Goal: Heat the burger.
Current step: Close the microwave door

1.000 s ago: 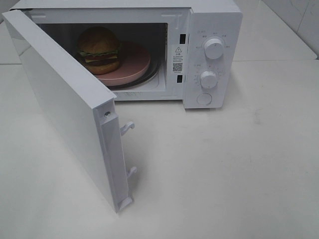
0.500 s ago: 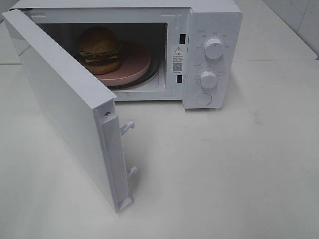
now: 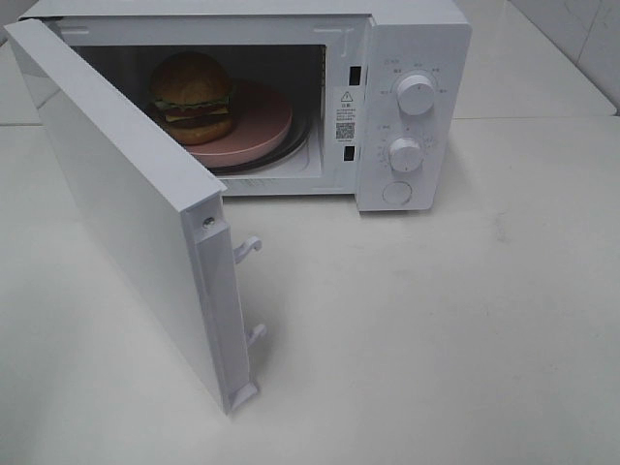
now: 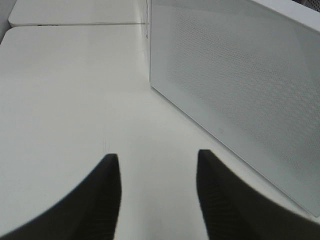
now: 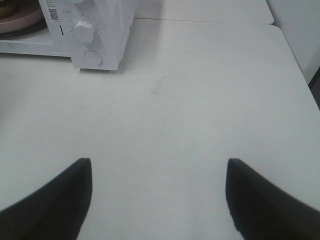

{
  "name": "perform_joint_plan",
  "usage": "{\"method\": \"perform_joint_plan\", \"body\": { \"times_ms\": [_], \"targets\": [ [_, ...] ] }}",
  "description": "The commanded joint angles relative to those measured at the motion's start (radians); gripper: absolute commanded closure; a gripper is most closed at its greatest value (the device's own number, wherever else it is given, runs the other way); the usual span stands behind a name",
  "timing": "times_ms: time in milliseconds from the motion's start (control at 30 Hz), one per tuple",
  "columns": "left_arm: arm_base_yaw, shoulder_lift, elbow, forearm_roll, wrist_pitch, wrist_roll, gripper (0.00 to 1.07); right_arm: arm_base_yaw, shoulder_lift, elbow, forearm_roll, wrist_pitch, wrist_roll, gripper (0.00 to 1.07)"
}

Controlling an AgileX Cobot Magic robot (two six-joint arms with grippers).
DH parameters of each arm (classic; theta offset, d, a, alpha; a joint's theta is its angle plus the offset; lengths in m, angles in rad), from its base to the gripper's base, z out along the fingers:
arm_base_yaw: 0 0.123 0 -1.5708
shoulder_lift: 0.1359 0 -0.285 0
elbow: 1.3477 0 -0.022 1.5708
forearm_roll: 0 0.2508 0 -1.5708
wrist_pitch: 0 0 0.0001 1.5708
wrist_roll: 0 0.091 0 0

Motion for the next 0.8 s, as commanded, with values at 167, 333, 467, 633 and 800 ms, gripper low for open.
{"method": "perform_joint_plan", "body": {
  "times_ms": [167, 333, 467, 633, 800],
  "targets": [
    [-0.004, 0.076, 0.037, 0.001, -0.195, 0.001, 1.02, -0.007, -0.03, 0.003, 0.001, -0.006, 0.007, 0.35],
    [-0.004, 0.177, 0.037, 0.001, -0.338, 0.002, 1.07, -0.007, -0.03, 0.003, 0.001, -0.006, 0.007, 0.35],
    [-0.004, 0.237, 0.046, 0.001, -0.443, 0.003, 1.07, -0.007, -0.03, 0.003, 0.001, -0.006, 0.007, 0.35],
    [-0.004, 0.343, 0.088, 0.001, -0.648, 0.003, 1.07, -0.007, -0.03, 0.003, 0.001, -0.006, 0.007, 0.35],
    [-0.004, 0.446, 0.14, 0.005, -0.882, 0.003, 1.07, -0.007, -0.03, 0.003, 0.001, -0.006, 0.007, 0.35]
  ]
}}
